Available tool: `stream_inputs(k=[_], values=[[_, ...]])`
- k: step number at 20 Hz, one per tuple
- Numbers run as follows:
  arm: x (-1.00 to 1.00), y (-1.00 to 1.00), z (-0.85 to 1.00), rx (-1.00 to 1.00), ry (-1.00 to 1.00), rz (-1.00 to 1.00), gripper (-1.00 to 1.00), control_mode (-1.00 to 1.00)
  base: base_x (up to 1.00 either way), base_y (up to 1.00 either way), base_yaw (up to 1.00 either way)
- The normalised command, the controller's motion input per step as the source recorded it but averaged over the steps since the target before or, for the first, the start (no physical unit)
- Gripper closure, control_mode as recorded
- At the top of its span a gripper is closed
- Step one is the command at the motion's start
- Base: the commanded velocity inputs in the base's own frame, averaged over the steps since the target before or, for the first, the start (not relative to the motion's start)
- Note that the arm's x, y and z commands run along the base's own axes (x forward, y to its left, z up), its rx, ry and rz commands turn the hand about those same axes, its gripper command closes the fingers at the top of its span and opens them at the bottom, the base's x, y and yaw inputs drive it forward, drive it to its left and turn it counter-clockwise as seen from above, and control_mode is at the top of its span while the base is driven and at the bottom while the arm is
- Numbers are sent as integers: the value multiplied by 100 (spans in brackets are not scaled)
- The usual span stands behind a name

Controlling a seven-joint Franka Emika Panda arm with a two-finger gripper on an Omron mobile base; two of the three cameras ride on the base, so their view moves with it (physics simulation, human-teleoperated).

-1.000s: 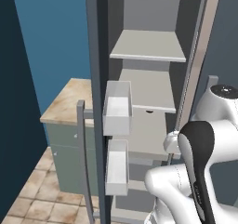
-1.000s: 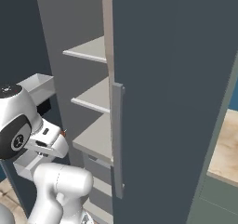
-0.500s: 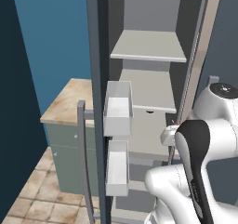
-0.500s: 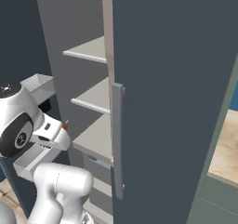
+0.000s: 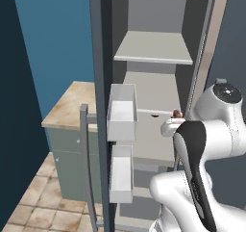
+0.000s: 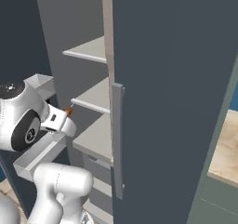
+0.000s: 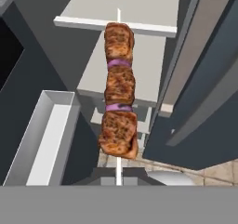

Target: Store the kebab skewer in the freezer for long-term storage. Close the freezer door after placing the cooked food.

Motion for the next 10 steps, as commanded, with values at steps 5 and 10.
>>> stream_inputs(k=[5,10], values=[[46,5,-20,0,-7,-11,100,-100,0,0,0],[56,2,-11,0,-7,-13,100,-100,0,0,0]])
